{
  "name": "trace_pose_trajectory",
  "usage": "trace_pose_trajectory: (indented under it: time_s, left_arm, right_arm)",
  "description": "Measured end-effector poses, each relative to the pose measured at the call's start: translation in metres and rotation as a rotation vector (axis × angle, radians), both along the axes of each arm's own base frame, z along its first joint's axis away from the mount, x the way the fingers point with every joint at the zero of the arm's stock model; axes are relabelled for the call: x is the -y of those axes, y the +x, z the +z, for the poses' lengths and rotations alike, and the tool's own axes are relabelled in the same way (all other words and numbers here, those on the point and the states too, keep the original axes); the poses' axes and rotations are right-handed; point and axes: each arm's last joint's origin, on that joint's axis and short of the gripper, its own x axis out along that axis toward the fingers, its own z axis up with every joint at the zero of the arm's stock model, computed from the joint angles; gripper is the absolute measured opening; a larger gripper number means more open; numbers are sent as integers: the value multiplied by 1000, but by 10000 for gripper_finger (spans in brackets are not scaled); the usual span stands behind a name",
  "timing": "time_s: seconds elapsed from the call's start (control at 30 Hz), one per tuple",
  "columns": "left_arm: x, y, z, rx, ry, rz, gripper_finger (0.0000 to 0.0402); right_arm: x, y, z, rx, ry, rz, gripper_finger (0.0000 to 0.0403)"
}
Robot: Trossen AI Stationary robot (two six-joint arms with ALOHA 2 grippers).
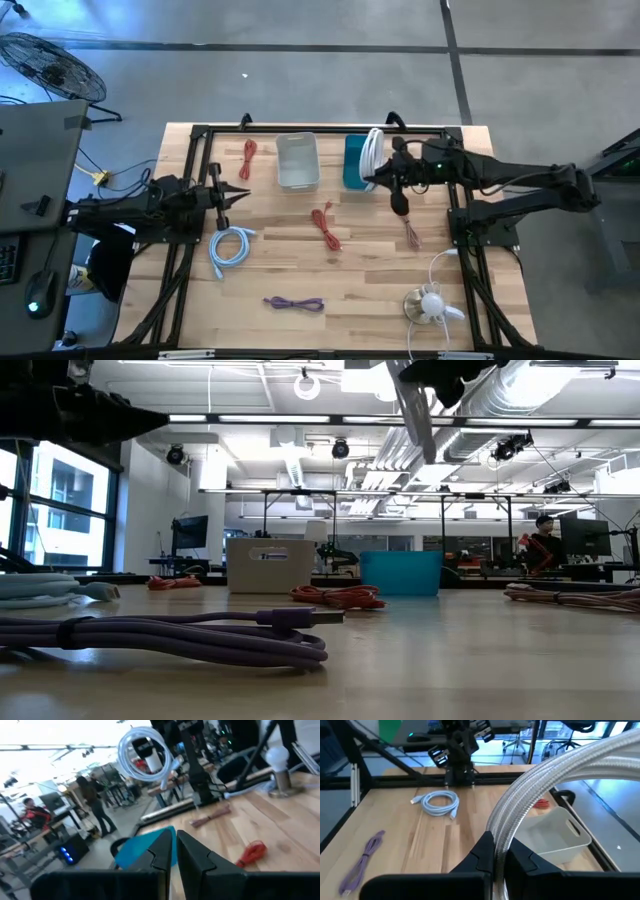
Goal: Pick & Place USB Port
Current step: Put the white HDMI cable into the gray bin
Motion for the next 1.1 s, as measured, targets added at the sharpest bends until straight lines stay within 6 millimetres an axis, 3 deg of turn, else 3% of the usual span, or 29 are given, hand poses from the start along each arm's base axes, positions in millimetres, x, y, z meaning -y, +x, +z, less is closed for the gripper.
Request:
trace_pose_trajectory:
  time_s: [0.13,0.33,0.6,0.8,1.1]
  left_arm:
    - [1,1,5,-11,2,-29,55]
    - [1,3,26,2,1,-48,133]
    - [0,20,44,-73,-53,-59,217]
    - [1,43,64,-142,-63,-152,243]
    - [0,85,89,-222,-74,-232,246]
  right_arm:
    - [-1,6,-4,-10,-15,50,9]
    - [-5,8,-3,8,-18,130,9]
    - [-12,11,-2,34,-60,274,9]
    - [-14,22,-10,31,-42,408,9]
    - [-23,34,-18,49,1,582,9]
